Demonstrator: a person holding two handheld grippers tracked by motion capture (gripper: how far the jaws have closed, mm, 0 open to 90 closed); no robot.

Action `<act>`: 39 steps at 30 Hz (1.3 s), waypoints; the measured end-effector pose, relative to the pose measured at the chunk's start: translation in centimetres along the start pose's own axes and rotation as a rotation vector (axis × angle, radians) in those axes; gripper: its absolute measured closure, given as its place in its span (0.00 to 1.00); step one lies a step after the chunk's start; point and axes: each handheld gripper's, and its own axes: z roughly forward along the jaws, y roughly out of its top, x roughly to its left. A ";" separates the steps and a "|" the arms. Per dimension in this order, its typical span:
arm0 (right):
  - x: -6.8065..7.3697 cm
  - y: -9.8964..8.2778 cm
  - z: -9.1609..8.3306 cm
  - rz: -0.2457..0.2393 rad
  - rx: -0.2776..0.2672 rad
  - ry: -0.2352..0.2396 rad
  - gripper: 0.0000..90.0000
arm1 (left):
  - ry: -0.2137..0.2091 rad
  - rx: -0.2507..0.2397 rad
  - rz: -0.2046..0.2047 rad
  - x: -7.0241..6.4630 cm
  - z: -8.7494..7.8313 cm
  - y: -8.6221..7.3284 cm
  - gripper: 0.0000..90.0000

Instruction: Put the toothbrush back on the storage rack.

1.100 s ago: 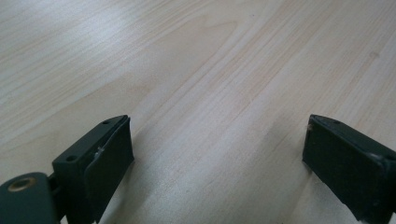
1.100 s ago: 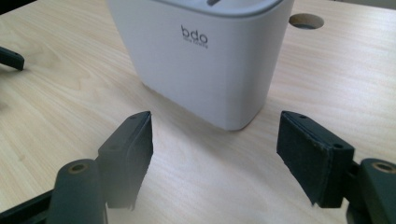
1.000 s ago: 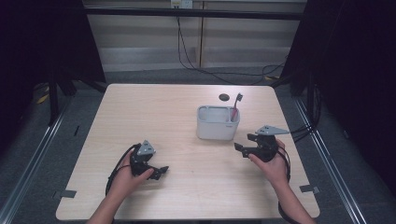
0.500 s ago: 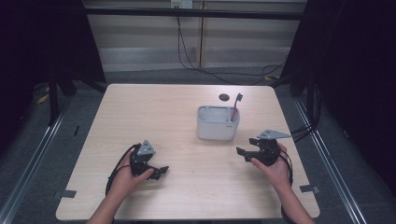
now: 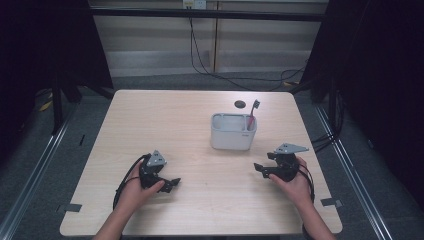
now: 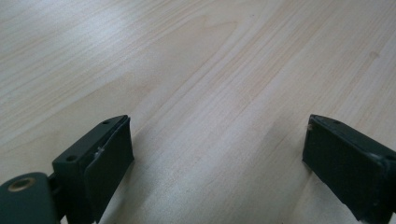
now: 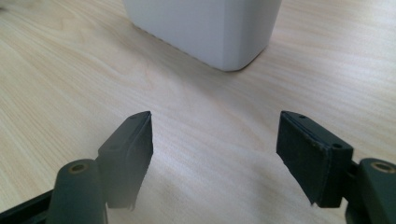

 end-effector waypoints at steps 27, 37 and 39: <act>-0.1 -1.2 0.7 -0.025 0.084 0.006 0.31 | 0.000 0.000 0.000 0.0 0.0 0.0 0.09; 0.0 -1.3 0.8 -0.051 0.081 0.003 0.30 | 0.000 0.000 0.000 0.0 0.0 0.0 0.09; 0.0 -1.4 0.8 -0.055 0.077 0.003 0.30 | 0.000 0.000 0.000 0.0 0.0 0.0 0.09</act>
